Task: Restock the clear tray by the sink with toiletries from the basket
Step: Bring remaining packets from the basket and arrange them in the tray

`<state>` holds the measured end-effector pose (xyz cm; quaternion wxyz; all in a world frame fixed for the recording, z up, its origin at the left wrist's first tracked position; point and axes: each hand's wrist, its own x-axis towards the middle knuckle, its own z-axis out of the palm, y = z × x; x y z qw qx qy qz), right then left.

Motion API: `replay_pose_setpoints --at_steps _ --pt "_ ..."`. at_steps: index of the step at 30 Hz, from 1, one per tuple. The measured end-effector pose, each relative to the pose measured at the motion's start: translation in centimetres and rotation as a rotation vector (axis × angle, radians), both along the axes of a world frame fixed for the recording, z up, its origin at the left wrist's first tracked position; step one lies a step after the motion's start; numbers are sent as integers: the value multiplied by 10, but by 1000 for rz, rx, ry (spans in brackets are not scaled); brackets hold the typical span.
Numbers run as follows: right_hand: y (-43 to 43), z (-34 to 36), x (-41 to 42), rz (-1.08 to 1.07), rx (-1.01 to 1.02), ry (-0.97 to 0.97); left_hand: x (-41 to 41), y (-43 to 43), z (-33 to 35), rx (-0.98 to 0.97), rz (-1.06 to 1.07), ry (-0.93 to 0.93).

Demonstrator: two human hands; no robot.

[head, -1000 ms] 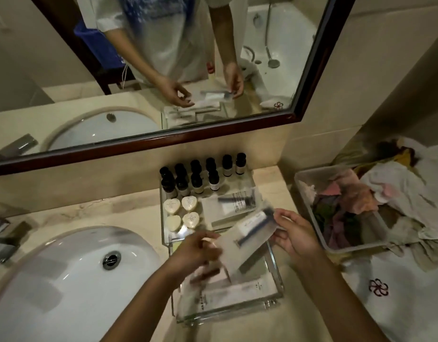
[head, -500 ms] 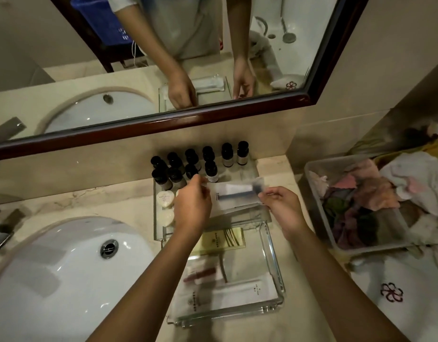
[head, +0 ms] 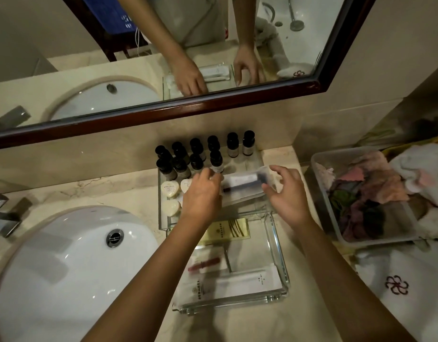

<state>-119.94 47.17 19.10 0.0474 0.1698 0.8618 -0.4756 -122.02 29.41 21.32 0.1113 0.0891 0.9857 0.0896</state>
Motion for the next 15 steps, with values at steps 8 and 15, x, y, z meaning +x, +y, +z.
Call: replay_pose_setpoints --at_steps 8,15 --pt "4 2 -4 495 340 -49 -1 13 -7 -58 -203 -86" --pt "12 3 -9 543 396 44 5 12 -12 -84 -201 11"
